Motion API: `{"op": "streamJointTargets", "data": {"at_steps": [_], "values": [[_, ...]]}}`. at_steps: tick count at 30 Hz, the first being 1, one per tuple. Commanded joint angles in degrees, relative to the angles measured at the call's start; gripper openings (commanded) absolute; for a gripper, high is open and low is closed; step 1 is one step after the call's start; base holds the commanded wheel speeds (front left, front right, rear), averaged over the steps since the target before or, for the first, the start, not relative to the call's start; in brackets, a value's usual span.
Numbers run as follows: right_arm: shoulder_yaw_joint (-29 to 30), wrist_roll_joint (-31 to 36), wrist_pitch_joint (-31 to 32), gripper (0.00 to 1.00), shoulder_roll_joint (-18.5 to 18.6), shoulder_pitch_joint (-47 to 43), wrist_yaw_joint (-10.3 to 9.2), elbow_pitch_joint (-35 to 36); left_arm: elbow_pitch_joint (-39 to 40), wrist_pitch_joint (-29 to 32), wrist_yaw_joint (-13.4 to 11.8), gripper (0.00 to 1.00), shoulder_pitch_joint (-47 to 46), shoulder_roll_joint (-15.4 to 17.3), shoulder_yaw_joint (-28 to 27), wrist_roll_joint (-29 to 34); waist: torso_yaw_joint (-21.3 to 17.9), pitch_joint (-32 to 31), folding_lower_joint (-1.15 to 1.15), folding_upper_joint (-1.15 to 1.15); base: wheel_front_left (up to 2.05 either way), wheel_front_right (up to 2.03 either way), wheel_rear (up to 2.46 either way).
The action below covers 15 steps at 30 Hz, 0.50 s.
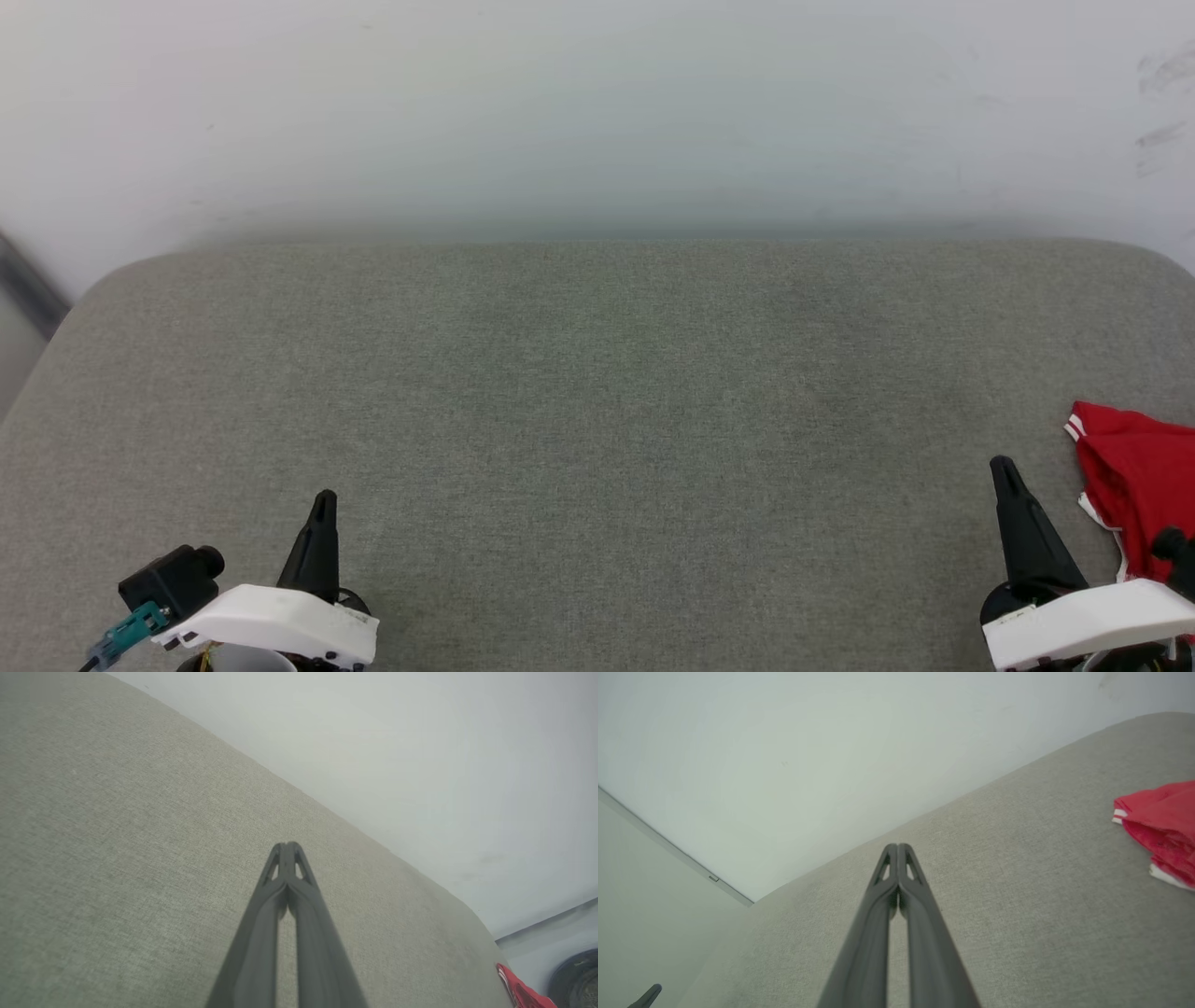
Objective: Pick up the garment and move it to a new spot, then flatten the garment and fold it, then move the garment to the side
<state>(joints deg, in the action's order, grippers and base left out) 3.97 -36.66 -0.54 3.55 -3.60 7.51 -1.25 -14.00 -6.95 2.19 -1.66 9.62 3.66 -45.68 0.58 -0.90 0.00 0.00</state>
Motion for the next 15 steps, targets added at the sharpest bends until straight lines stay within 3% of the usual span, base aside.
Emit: {"op": "streamJointTargets", "data": {"at_steps": [1, 15], "values": [[-0.03, -2.10, 0.06, 0.00, 0.49, 1.67, 0.00, 0.19, 0.74, 0.39, 0.41, 0.00, -1.82, -0.05, -0.64, -1.62, 0.00, 0.01, 0.00, 0.00, 0.00, 0.00, 0.00], [0.02, -13.06, 1.09, 0.00, 0.65, 3.38, -0.01, -2.32, 0.62, 2.97, 1.41, 0.00, -2.47, -1.36, -2.56, -10.50, -0.08, 0.16, 0.00, 0.00, 0.00, 0.00, 0.00]]}}
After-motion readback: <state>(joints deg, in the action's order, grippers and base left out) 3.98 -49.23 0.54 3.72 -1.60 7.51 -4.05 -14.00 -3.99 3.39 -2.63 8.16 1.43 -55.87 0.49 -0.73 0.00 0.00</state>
